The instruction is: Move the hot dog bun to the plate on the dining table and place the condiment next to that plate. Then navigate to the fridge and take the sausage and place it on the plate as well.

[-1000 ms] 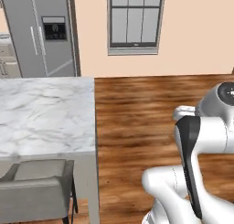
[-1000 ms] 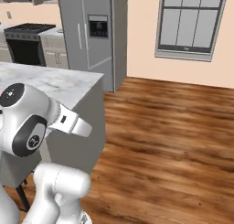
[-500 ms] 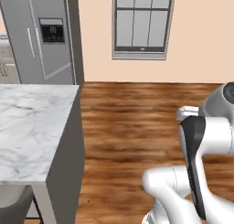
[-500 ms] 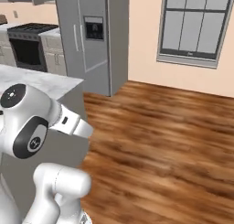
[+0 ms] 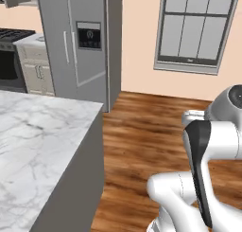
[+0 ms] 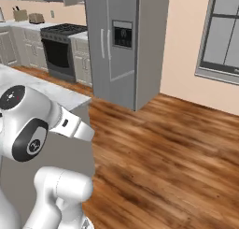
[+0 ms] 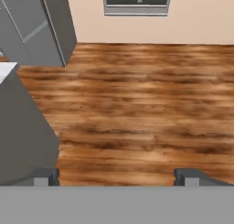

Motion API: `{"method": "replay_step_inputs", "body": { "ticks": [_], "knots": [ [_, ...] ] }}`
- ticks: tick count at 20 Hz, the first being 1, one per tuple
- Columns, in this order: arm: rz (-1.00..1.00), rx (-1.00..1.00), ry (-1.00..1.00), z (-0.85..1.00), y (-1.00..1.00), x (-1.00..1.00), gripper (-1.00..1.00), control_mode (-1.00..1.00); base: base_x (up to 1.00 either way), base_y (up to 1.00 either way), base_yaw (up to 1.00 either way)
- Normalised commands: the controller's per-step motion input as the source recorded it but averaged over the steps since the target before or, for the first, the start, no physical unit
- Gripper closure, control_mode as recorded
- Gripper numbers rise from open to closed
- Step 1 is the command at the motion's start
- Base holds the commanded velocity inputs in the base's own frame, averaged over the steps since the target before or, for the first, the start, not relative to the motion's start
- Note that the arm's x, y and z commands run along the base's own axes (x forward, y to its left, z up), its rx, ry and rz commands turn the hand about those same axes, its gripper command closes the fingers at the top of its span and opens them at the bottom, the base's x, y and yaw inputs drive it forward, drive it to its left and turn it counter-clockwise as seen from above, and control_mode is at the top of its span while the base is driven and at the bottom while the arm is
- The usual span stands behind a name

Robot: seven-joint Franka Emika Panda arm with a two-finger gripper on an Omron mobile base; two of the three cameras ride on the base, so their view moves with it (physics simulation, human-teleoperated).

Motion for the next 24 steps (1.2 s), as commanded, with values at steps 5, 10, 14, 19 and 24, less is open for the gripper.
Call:
{"method": "replay_step_inputs", "body": {
  "ticks": [5, 10, 14, 19, 24],
  "knots": [
    [0.0, 0.0, 0.0, 0.0, 0.0, 0.0, -1.0, 1.0, 1.0, -0.58, 0.38],
    [0.0, 0.0, 0.0, 0.0, 0.0, 0.0, -1.0, 1.0, 0.98, -0.73, 0.32],
    [0.0, 0.0, 0.0, 0.0, 0.0, 0.0, -1.0, 1.0, 0.87, -0.91, 0.25],
    [0.0, 0.0, 0.0, 0.0, 0.0, 0.0, -1.0, 1.0, 0.87, -0.9, 0.26],
    [0.0, 0.0, 0.0, 0.0, 0.0, 0.0, -1.0, 1.0, 0.89, -0.86, 0.27]
  ]
}}
